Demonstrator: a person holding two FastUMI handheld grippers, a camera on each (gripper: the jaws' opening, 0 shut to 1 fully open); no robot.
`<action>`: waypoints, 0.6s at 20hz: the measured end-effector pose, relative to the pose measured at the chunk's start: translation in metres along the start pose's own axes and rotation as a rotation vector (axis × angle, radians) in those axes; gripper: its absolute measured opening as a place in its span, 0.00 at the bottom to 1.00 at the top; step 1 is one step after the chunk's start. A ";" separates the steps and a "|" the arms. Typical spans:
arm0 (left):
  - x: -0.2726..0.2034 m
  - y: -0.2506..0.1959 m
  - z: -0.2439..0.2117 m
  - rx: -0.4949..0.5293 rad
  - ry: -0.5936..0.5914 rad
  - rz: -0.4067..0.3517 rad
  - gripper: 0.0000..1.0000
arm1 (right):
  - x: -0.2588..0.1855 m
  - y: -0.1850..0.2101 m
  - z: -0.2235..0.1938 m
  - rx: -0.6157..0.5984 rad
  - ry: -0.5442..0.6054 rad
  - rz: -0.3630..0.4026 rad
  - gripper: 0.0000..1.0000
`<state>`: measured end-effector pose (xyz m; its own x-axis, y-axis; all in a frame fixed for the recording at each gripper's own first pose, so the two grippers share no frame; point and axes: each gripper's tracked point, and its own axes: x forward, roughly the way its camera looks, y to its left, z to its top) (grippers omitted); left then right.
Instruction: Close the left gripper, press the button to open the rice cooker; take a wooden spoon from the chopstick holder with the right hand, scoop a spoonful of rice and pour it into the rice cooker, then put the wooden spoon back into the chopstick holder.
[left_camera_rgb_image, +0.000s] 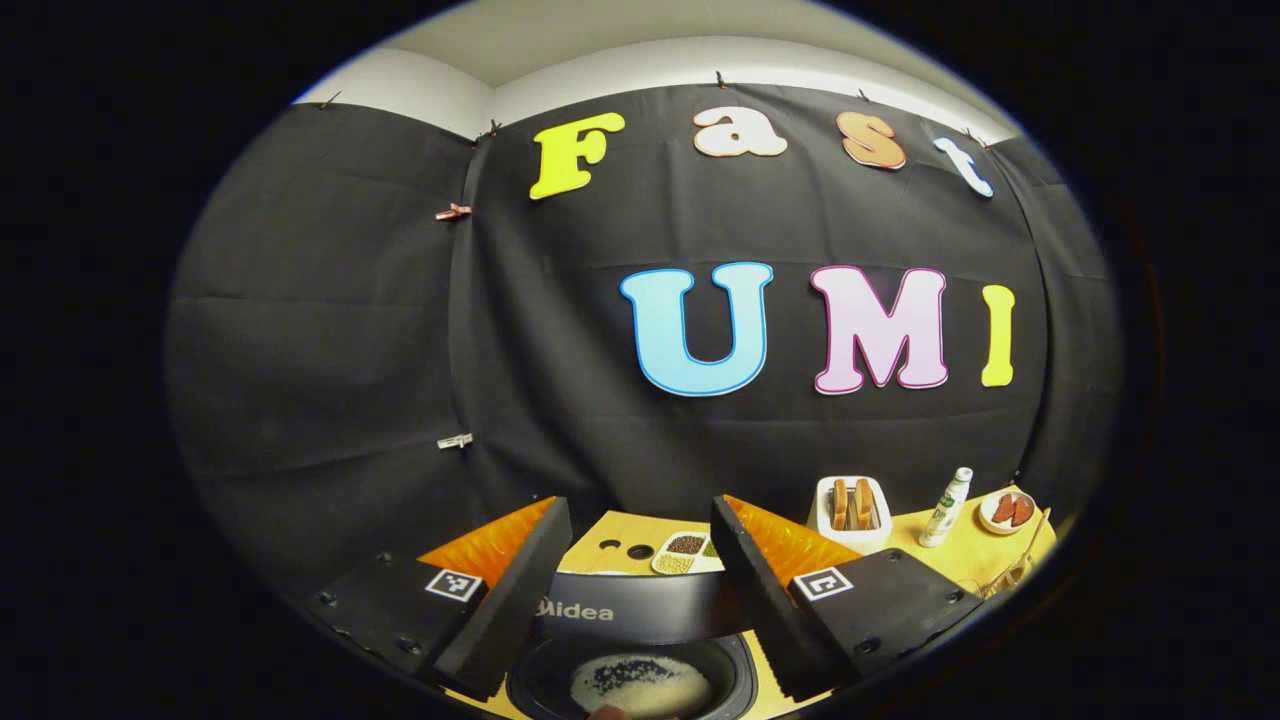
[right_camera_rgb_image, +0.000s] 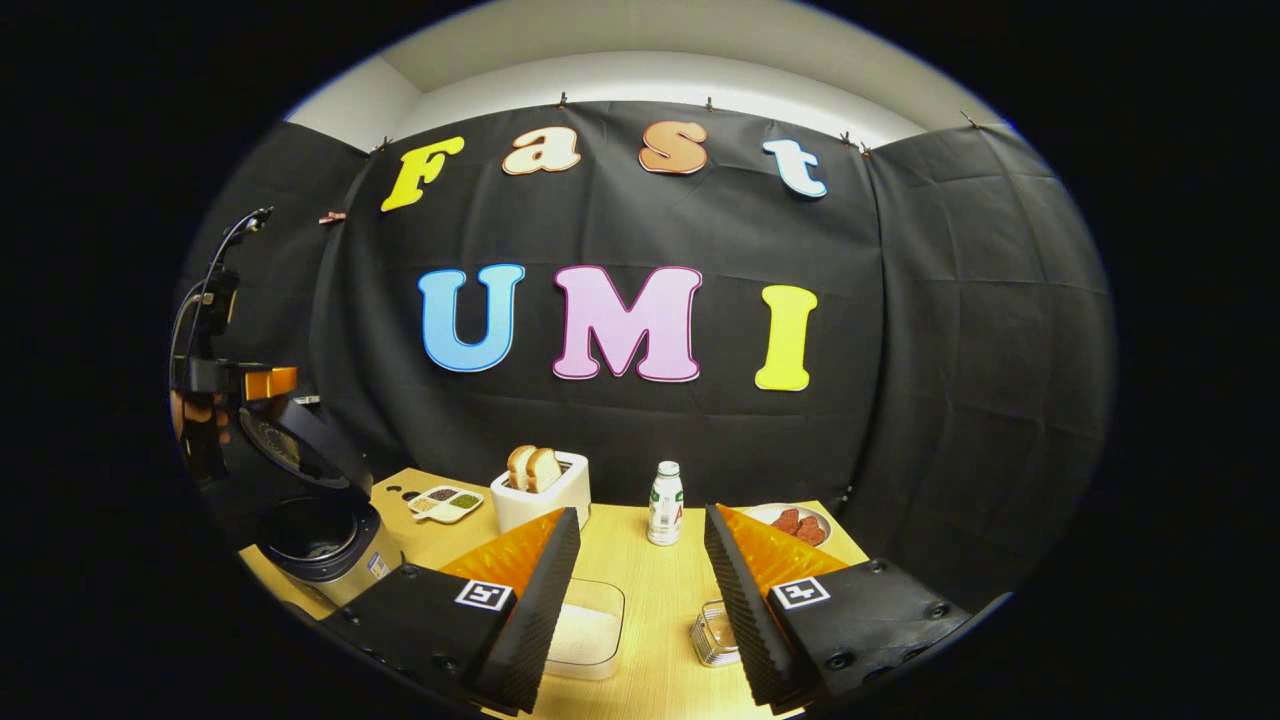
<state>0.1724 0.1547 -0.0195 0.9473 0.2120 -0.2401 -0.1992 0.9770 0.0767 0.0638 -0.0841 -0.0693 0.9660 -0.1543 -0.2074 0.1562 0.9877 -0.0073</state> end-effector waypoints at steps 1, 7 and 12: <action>-0.009 -0.001 -0.007 -0.008 0.004 0.001 0.98 | -0.001 0.001 0.001 0.001 -0.003 0.006 0.79; -0.052 -0.004 -0.068 -0.059 0.046 0.018 0.97 | -0.009 0.004 -0.002 0.002 -0.004 0.012 0.79; -0.071 -0.007 -0.120 -0.061 0.070 0.031 0.97 | -0.015 0.004 -0.011 -0.007 0.011 0.019 0.79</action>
<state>0.0769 0.1354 -0.1190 0.9210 0.2412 -0.3060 -0.2449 0.9692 0.0269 0.0480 -0.0773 -0.0771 0.9664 -0.1356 -0.2184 0.1366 0.9906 -0.0102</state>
